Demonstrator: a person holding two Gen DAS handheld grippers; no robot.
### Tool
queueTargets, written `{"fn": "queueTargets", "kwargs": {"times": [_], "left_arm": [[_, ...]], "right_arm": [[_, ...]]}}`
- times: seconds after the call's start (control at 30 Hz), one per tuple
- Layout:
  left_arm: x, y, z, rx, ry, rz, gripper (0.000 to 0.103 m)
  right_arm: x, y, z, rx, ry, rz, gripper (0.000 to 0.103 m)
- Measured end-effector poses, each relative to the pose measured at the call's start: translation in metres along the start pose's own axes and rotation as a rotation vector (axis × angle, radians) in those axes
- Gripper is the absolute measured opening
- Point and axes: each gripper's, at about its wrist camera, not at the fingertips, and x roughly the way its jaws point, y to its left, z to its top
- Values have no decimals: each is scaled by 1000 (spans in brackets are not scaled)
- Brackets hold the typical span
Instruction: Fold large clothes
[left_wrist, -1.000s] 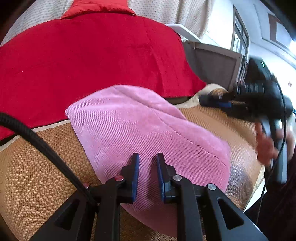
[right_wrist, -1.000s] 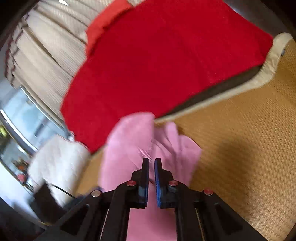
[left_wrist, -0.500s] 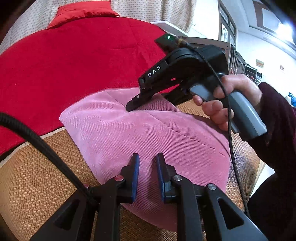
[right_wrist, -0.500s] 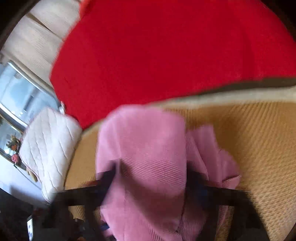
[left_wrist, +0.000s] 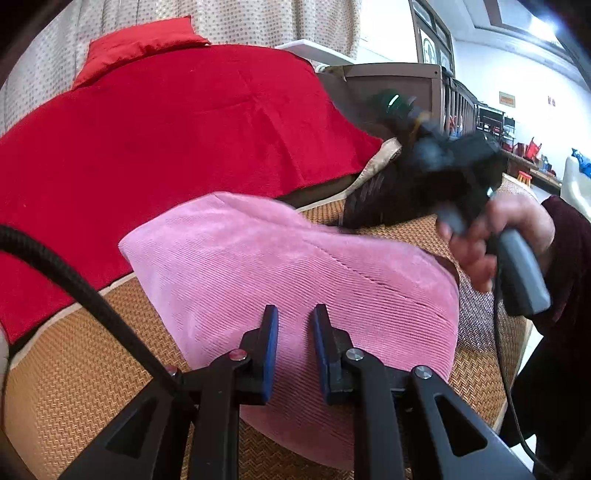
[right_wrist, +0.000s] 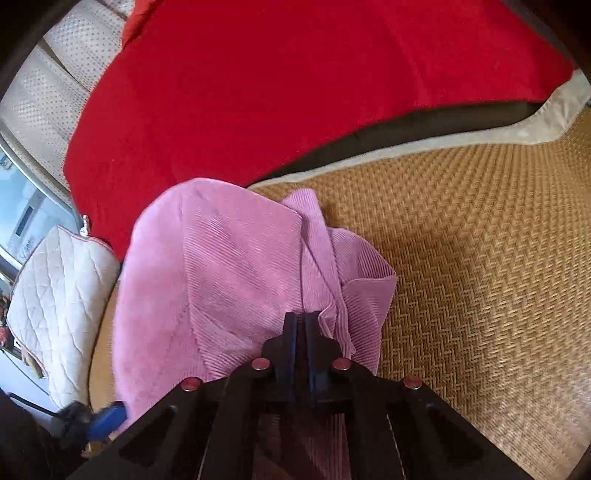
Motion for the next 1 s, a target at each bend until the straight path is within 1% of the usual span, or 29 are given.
{"fn": "queueTargets", "kwargs": {"times": [0.07, 0.1, 0.17, 0.2, 0.27, 0.33, 0.43, 0.47, 0.53, 0.57, 0.6, 0.67, 0.7, 0.73, 0.77, 0.8, 0.83, 0.9, 1.0], "left_arm": [[2, 4, 1, -9, 8, -15, 18], [3, 3, 1, 0, 9, -14, 18], [7, 1, 3, 6, 10, -7, 17], [8, 1, 4, 2, 12, -6, 17], [8, 3, 6, 3, 15, -5, 17], [9, 3, 7, 6, 18, -7, 18], [10, 4, 8, 10, 19, -12, 18], [13, 3, 7, 12, 20, -14, 18], [10, 4, 9, 15, 22, -20, 18], [6, 6, 10, 17, 24, -26, 18], [3, 8, 10, 21, 22, -39, 19], [-5, 13, 11, 21, 13, -62, 23], [-10, 18, 11, 8, 6, -80, 25], [-14, 21, 11, -5, 1, -93, 33], [-17, 24, 11, -20, -3, -101, 43], [-19, 27, 11, -35, -5, -106, 47], [-22, 31, 12, -57, -7, -117, 49], [-28, 36, 13, -94, -9, -139, 49], [-30, 32, 15, -102, -1, -159, 50]], "right_arm": [[-24, -4, 5, 13, -60, 46, 11], [-34, -1, 8, 13, -78, 48, 11], [-47, 13, 16, -32, -111, 78, 11], [-52, 20, 25, -58, -112, 90, 11], [-50, 35, 36, -101, -89, 108, 12], [-34, 55, 47, -144, -19, 126, 12], [-2, 74, 59, -205, 65, 111, 12], [15, 73, 62, -209, 92, 91, 12], [55, 60, 65, -199, 187, -11, 13], [75, 48, 60, -161, 240, -26, 13], [82, 31, 56, -74, 239, 6, 9], [73, 17, 52, 0, 216, 45, 9], [65, 10, 46, 17, 197, 35, 5], [57, 2, 37, 19, 165, 24, 4], [52, -2, 30, 17, 144, 29, 3], [44, -8, 20, 15, 103, 35, 3], [37, -13, 12, 25, 79, 37, 2], [26, -18, -3, 57, 34, 31, 2], [4, -17, -28, 86, -30, -22, 2]]}}
